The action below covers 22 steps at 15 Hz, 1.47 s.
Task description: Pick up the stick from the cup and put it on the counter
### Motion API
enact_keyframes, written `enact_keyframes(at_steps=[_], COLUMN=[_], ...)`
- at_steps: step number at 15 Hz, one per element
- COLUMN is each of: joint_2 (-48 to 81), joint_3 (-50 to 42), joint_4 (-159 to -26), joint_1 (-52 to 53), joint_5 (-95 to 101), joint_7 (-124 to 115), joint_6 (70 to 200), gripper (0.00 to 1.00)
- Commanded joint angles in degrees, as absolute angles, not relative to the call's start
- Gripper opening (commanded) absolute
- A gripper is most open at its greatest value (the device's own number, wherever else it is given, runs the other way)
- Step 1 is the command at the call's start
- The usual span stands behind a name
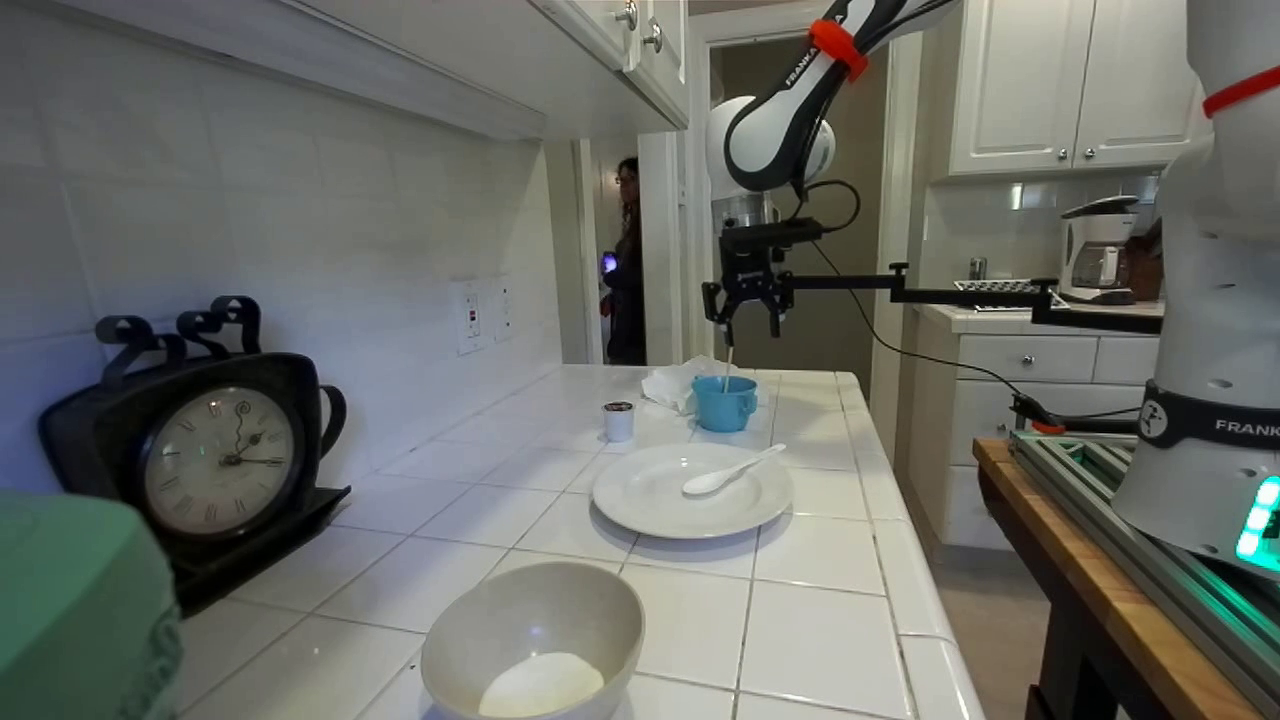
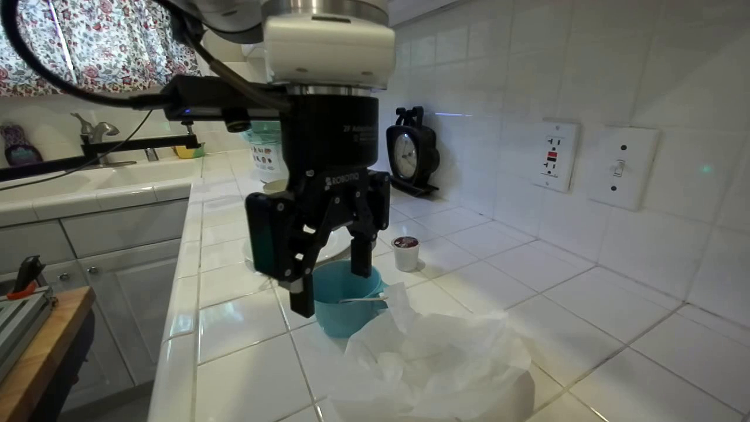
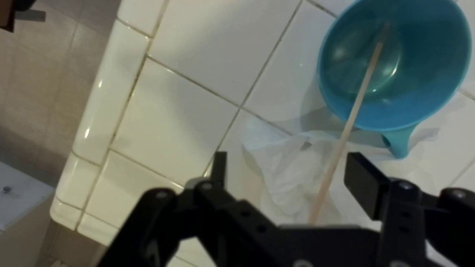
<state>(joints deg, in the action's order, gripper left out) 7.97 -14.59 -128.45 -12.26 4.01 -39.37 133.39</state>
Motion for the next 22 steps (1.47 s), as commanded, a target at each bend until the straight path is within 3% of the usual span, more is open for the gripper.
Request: enact_keyframes(at_steps=[1,5,6,12,15,17,18,19,20,22], joint_2=[8.87,9.57,9.83,11.08,11.40,11.40,11.49,11.53,11.54,11.51], joint_3=[-15.21,-15.26,-15.34,-15.65,-15.67,-15.62,-15.61,-15.60,-15.59,-15.59], joint_4=[-127.78,-127.87,-127.77,-127.65,-127.41,-127.29,-127.17,-127.12,-127.09,-127.10], joint_1=[-11.93,-12.06,-12.01,-11.95,-11.96,-11.92,-11.88,-11.86,-11.85,-11.81], joint_5=[4.15,3.10,3.18,2.59,1.91,1.53,1.41,1.26,1.19,1.15], joint_7=[-40.16,-39.46,-39.55,-39.43,-39.21,-39.12,-39.18,-39.14,-39.12,-39.11], joint_6=[135.00,137.15,137.18,138.86,139.69,139.99,140.00,140.00,139.96,139.98], gripper=[0.81,0.65,0.69,0.66,0.78,0.49,0.40,0.38,0.23,0.08])
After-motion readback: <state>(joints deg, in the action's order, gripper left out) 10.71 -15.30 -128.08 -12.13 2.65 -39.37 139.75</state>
